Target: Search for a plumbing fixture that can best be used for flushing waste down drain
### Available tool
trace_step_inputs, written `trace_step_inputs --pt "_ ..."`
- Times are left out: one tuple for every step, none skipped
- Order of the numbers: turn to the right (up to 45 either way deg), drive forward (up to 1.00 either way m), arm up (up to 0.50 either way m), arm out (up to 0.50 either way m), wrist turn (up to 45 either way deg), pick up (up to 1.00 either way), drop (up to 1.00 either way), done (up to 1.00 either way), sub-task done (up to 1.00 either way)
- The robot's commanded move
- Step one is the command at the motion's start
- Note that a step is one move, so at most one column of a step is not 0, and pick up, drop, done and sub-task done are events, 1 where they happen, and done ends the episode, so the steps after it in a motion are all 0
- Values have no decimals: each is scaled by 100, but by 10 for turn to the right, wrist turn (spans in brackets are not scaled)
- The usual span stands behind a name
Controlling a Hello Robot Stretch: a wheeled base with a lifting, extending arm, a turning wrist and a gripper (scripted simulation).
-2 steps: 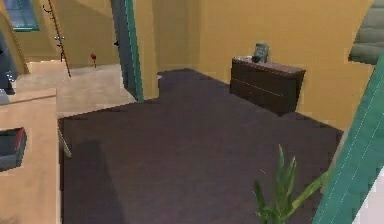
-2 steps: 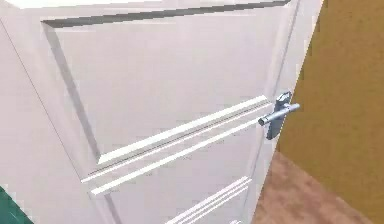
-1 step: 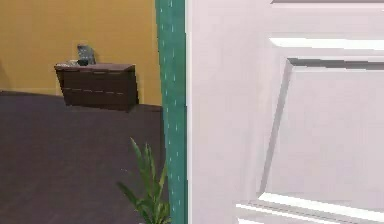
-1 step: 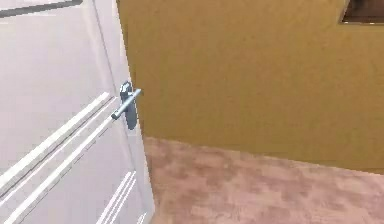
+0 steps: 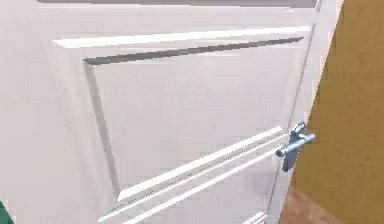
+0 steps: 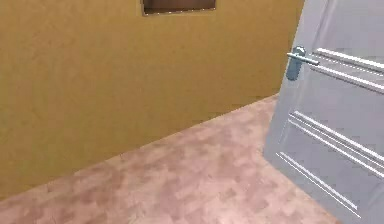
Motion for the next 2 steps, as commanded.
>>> trace_step_inputs --pt "450 0 0 0 0 0 0 0 0" --pt "30 0 0 0 0 0 0 0 0"
